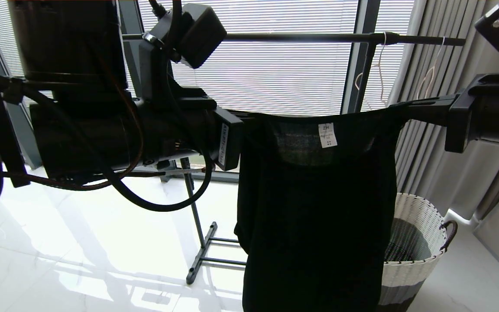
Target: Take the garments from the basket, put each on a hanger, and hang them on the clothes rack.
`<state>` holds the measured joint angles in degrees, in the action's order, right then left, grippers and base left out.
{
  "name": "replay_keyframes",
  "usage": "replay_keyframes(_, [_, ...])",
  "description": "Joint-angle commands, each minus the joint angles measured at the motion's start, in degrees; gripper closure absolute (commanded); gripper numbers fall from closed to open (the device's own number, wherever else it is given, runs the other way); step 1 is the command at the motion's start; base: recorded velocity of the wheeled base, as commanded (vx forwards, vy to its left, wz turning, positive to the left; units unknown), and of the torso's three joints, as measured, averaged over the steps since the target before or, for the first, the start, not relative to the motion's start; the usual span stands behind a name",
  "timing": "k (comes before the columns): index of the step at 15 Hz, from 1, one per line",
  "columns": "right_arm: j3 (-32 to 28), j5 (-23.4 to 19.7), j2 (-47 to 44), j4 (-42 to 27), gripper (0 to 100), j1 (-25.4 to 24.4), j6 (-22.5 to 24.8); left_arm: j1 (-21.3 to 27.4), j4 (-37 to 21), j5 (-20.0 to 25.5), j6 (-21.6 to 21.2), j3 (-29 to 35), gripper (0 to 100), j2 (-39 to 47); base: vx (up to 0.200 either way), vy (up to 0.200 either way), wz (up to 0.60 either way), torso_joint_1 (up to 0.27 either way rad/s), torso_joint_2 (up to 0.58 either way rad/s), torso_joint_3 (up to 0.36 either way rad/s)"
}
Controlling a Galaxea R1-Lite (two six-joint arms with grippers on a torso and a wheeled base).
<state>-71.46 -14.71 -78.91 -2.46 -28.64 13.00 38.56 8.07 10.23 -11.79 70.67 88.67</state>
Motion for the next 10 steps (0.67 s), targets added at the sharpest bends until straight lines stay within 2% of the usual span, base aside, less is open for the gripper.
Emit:
replay_keyframes(1, [0.01,0.04,0.51,-0.79,100,-0.02,0.01,0.03,0.02,-0.03,0.01,0.08,100,0.27,0.0,0.0,0.0,0.0,0.0,0.0])
replay_keyframes(2, [-0.08,0.04,0.86,-2.55,100,-0.02,0.01,0.03,0.02,-0.03,0.01,0.08,100,0.36,0.0,0.0,0.0,0.0,0.0,0.0])
replay_keyframes(3, [0.01,0.12,1.57,-4.13,0,-0.02,0.01,0.03,0.02,-0.3,-0.08,0.17,100,0.62,0.0,0.0,0.0,0.0,0.0,0.0])
replay_keyframes(7, [1.06,-0.75,5.7,-10.02,0,-0.1,0.01,-0.24,0.02,-0.47,-0.52,0.35,100,1.85,0.0,0.0,0.0,0.0,0.0,0.0])
replay_keyframes(8, [1.24,-2.6,6.58,-11.07,0,-0.1,0.01,-0.33,0.02,-0.47,-0.6,0.43,100,2.2,0.0,0.0,0.0,0.0,0.0,0.0])
replay_keyframes(9, [1.24,-7.43,8.25,-13.27,0,-0.02,0.01,-0.5,0.02,-1.09,-0.87,0.52,100,2.38,0.0,0.0,0.0,0.0,0.0,0.0])
replay_keyframes(10, [1.24,-8.31,8.77,-14.32,0,-0.02,0.01,-0.5,0.1,-1.79,-0.87,0.52,100,2.56,0.0,0.0,0.0,0.0,0.0,0.0])
